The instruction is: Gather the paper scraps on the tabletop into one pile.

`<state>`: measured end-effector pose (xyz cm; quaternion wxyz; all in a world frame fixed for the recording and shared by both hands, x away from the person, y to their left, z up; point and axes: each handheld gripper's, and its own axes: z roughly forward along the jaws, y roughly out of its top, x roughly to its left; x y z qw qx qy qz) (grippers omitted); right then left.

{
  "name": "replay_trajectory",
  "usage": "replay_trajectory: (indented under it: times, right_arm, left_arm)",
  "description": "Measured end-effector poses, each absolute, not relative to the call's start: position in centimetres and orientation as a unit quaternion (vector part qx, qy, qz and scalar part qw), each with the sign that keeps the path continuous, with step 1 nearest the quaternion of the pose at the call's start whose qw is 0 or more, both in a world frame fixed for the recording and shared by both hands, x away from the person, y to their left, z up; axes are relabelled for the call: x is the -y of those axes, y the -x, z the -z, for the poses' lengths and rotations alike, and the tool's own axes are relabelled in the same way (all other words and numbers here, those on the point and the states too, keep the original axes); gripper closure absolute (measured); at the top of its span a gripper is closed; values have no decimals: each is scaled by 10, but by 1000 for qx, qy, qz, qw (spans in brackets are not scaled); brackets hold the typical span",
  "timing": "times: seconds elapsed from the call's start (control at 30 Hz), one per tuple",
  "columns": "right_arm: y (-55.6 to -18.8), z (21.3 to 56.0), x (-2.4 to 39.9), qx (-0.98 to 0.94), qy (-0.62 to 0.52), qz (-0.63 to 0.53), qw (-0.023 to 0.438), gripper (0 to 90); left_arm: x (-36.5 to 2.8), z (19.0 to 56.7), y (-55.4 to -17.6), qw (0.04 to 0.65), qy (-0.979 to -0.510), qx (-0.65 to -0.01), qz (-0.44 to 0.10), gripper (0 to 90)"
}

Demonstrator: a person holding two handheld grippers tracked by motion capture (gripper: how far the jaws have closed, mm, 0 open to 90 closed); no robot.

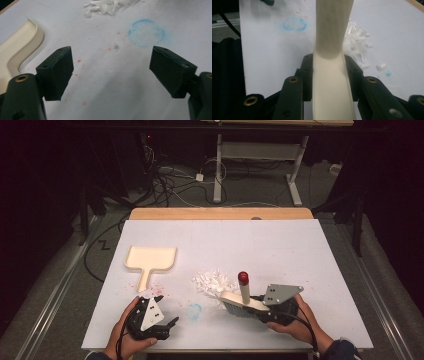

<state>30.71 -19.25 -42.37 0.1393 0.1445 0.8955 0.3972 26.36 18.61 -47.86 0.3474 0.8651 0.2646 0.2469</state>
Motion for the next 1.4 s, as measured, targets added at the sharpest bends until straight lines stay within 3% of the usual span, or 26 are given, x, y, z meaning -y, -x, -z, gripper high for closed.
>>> replay_trajectory:
  times: [0.2, 0.37, 0.5, 0.8, 0.97, 1.4]
  right_arm:
    - [-323, 419, 172, -888, -136, -414, 149, 681]
    - [-316, 406, 160, -870, -139, -443, 163, 680]
    - [-310, 399, 143, -850, -148, -483, 148, 680]
    - [-305, 437, 67, -862, -159, -471, 103, 680]
    - [-304, 444, 52, -858, -176, -469, 116, 681]
    - [-332, 429, 96, -847, -259, -439, 154, 680]
  left_arm:
    - [-189, 478, -263, 350, -862, -268, -249, 181]
    - [-197, 473, -261, 368, -848, -282, -258, 178]
    - [-202, 469, -259, 383, -837, -288, -264, 176]
    - [-214, 470, -259, 389, -828, -301, -269, 174]
    - [-217, 470, -259, 389, -825, -306, -271, 175]
    - [-198, 477, -259, 361, -855, -275, -251, 175]
